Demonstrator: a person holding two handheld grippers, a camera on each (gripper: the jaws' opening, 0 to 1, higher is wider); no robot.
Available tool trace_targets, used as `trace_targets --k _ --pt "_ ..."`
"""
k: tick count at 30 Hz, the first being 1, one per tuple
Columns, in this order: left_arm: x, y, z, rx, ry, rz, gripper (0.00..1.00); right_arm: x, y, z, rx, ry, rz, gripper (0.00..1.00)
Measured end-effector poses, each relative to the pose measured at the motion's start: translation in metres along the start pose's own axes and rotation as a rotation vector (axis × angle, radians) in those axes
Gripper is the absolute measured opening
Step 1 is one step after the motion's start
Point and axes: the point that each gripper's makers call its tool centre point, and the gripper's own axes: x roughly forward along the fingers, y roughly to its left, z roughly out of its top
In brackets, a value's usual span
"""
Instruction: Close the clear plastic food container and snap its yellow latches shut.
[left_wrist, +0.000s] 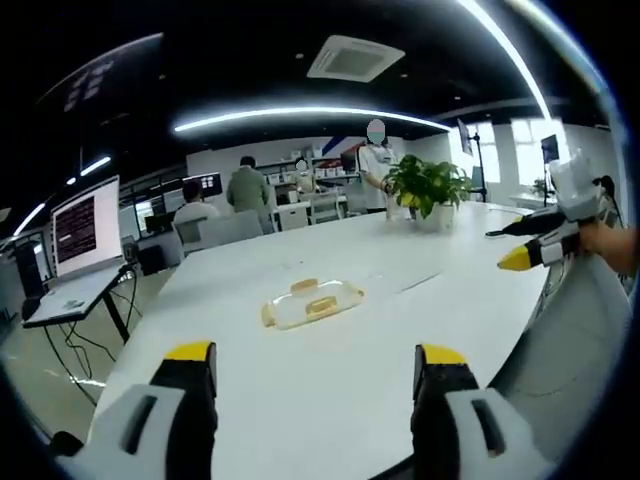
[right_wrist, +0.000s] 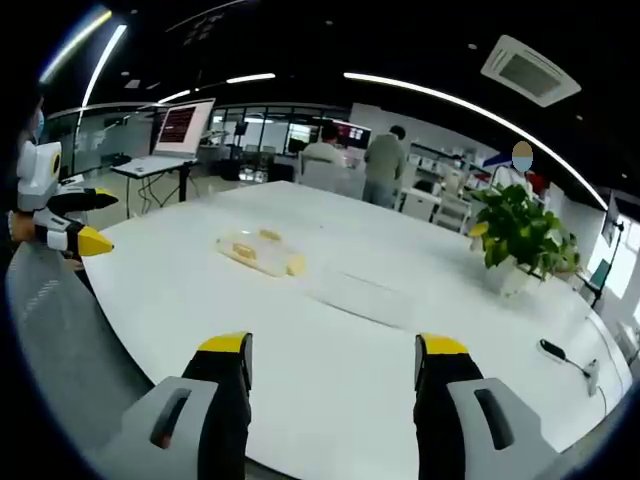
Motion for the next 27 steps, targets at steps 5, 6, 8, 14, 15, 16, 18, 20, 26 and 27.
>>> trace_targets --k 5,6,8,14,15,16,18,20,26,27 --pt "0.001 -0.001 -0.002 0.009 0.014 -0.001 0.78 0.0 0.0 0.0 0.0 0.0 0.002 0.64" --pt "0.001 -0.001 -0.002 0.014 0.015 -0.001 0.78 0.0 0.0 0.0 0.0 0.0 0.001 0.64" --pt "0.001 0.0 -0.001 0.012 0.007 0.002 0.78 0.0 0.0 0.0 0.0 -0.002 0.001 0.64" --pt "0.0 0.0 -0.002 0.02 0.015 0.004 0.77 -0.001 -0.005 0.0 0.007 -0.003 -0.027 0.63" --pt "0.0 0.0 -0.001 0.017 0.011 0.003 0.77 -0.001 -0.006 0.0 0.009 -0.004 -0.03 0.63" --pt "-0.001 -0.001 0.001 0.009 -0.003 0.0 0.77 -0.001 -0.007 0.0 0.012 -0.004 -0.033 0.63" --pt "-0.002 0.0 0.007 -0.01 -0.039 0.003 0.77 -0.002 -0.01 0.001 0.012 -0.009 -0.05 0.63" --pt "-0.001 0.001 0.004 -0.005 -0.018 0.008 0.77 -0.003 -0.013 0.003 0.025 -0.021 -0.063 0.63" --pt "-0.001 0.002 0.003 0.006 -0.017 0.009 0.76 -0.005 -0.015 0.005 0.032 -0.036 -0.072 0.62" --pt "-0.001 0.002 0.003 0.009 -0.015 0.009 0.75 -0.004 -0.014 0.005 0.028 -0.034 -0.07 0.62"
